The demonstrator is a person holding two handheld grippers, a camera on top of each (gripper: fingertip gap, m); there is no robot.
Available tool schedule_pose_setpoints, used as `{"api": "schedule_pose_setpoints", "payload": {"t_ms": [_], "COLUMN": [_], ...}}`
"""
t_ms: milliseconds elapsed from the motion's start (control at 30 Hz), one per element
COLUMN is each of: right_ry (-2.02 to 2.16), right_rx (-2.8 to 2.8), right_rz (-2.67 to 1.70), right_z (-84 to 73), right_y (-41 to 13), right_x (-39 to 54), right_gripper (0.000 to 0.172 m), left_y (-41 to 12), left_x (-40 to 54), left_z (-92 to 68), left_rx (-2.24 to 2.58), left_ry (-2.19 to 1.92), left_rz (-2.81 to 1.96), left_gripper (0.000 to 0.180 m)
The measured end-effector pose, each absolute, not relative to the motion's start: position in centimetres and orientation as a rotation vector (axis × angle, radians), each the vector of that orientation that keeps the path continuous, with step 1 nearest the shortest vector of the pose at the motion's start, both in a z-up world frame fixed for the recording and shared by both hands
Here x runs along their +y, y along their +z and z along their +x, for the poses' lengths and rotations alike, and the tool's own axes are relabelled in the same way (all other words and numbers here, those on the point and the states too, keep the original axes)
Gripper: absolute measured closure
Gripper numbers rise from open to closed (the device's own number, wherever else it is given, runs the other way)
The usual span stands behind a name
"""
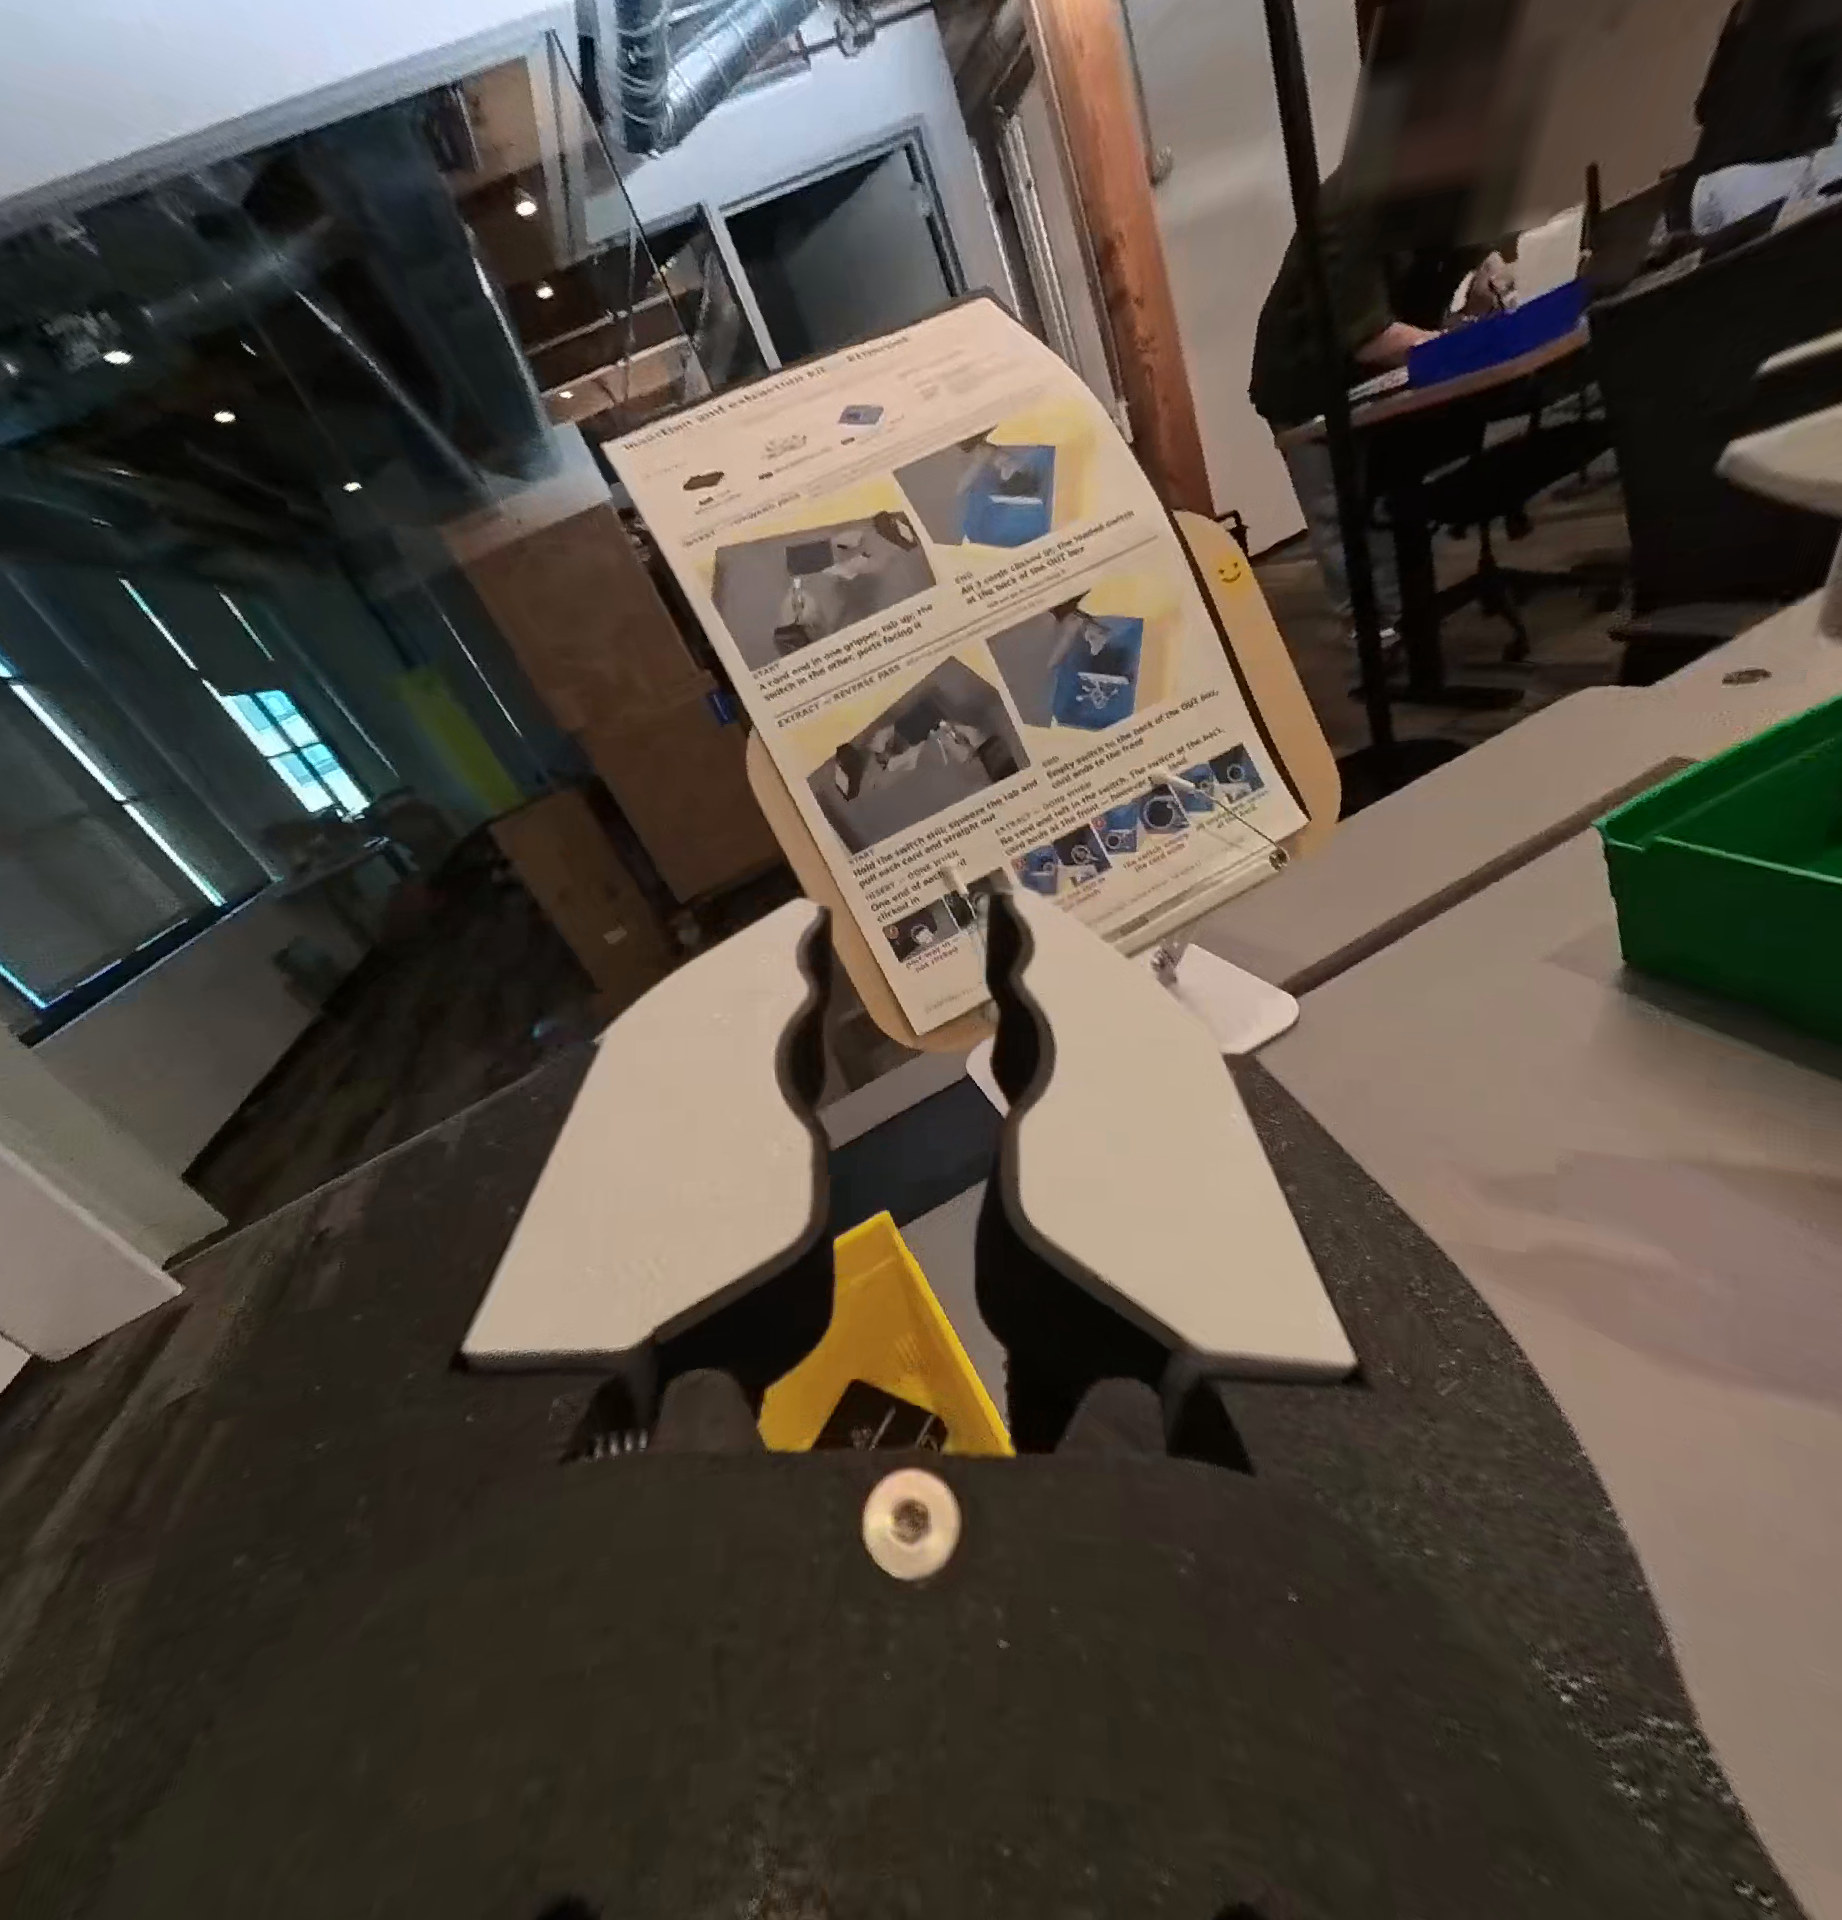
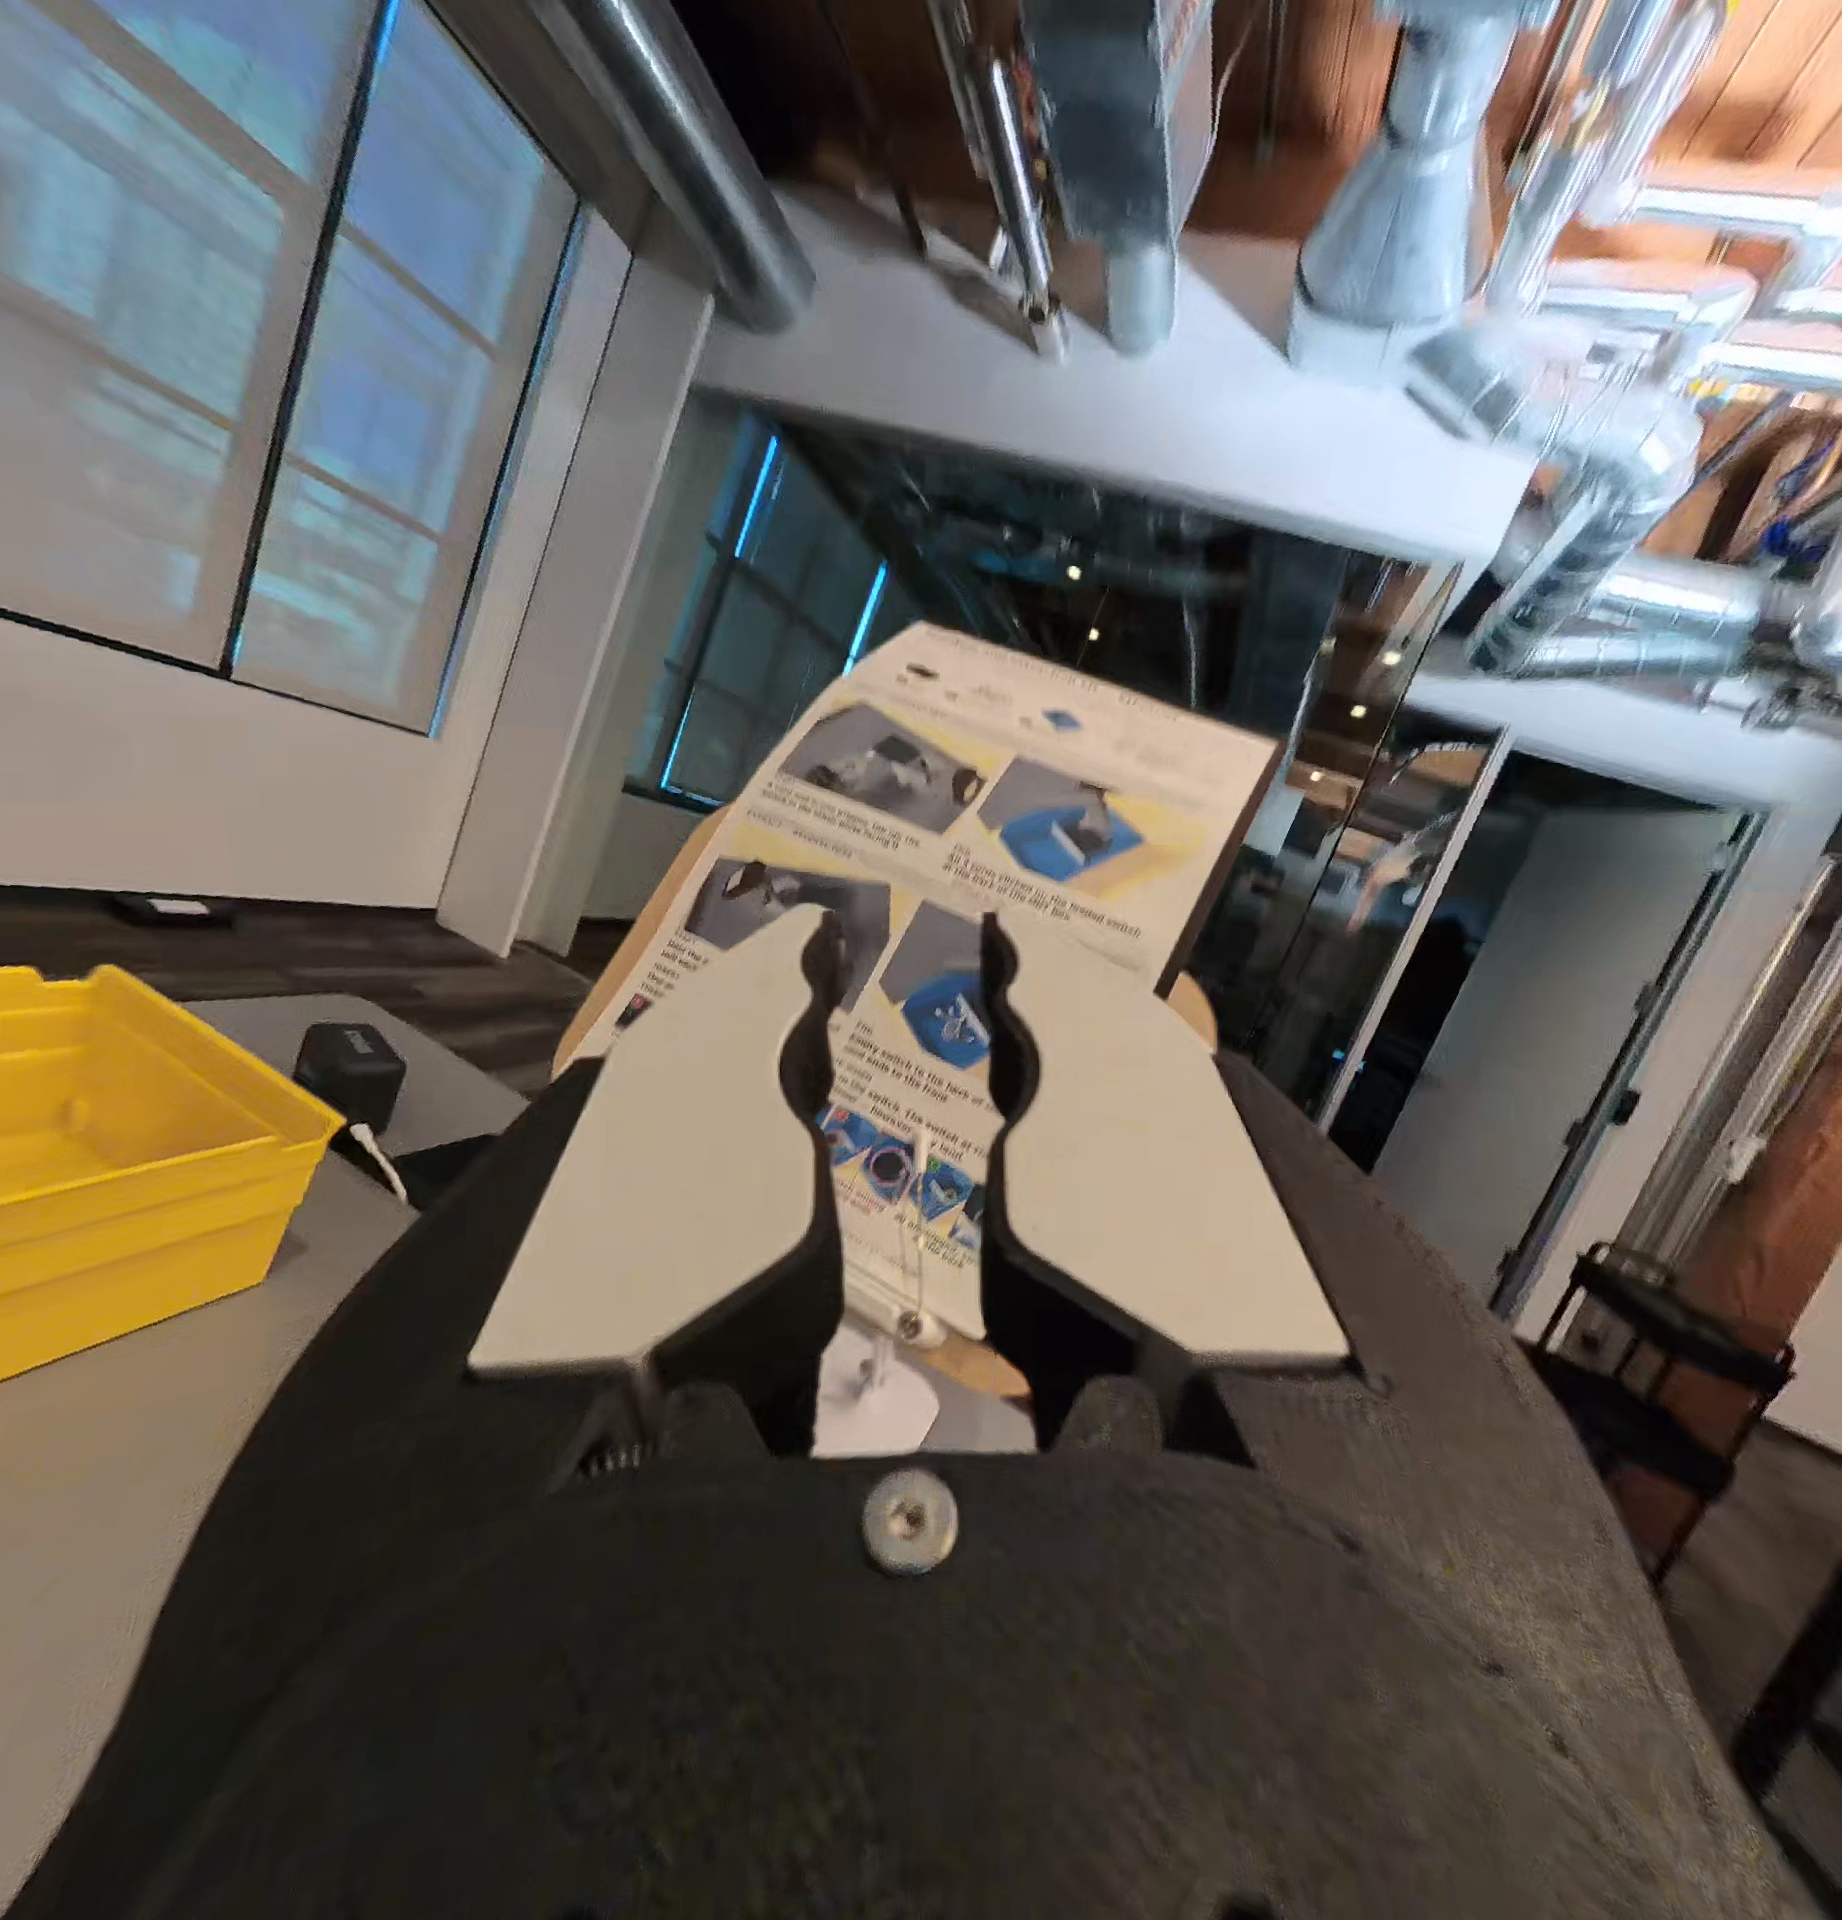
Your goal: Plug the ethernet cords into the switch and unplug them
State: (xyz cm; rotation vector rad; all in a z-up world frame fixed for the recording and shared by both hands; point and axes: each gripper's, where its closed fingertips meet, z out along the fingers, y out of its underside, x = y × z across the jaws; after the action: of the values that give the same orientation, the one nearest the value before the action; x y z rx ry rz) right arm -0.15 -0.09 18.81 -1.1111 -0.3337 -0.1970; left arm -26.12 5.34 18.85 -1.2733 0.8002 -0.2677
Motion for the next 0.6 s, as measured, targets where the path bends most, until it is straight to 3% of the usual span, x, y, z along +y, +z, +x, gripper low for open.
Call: {"api": "schedule_pose_setpoints", "payload": {"t_ms": [100, 167, 333, 500, 600], "right_ry": [-0.172, -0.119, 0.023, 0.013, -0.009], "right_rx": [-0.407, -0.456, -0.482, -0.471, -0.499], "right_rz": [-1.109, -1.118, -1.1, -1.111, -1.131], "right_z": [-1.0, -1.7, -2.0, -0.7, -0.4], "right_y": [19.4, 19.4, 20.0, 20.5, 20.3], "right_x": [-1.3, -1.5, -2.2, -3.0, -3.2], "right_gripper": [0.169, 0.17, 0.171, 0.171, 0.171], "left_y": [17.8, 17.2, 13.8, 6.2, 1.3], "left_x": [5.4, 5.7, 8.6, 13.4, 16.3], "left_z": [-26.0, -26.6, -28.1, -30.6, -31.8], "left_rx": [0.847, 0.865, 0.982, 1.225, 1.439], "left_ry": [-0.273, -0.266, -0.315, -0.4, -0.313], "left_rz": [-1.319, -1.351, -1.545, -1.884, -1.976], "left_gripper": [0.167, 0.18, 0.18, 0.18, 0.156]}}
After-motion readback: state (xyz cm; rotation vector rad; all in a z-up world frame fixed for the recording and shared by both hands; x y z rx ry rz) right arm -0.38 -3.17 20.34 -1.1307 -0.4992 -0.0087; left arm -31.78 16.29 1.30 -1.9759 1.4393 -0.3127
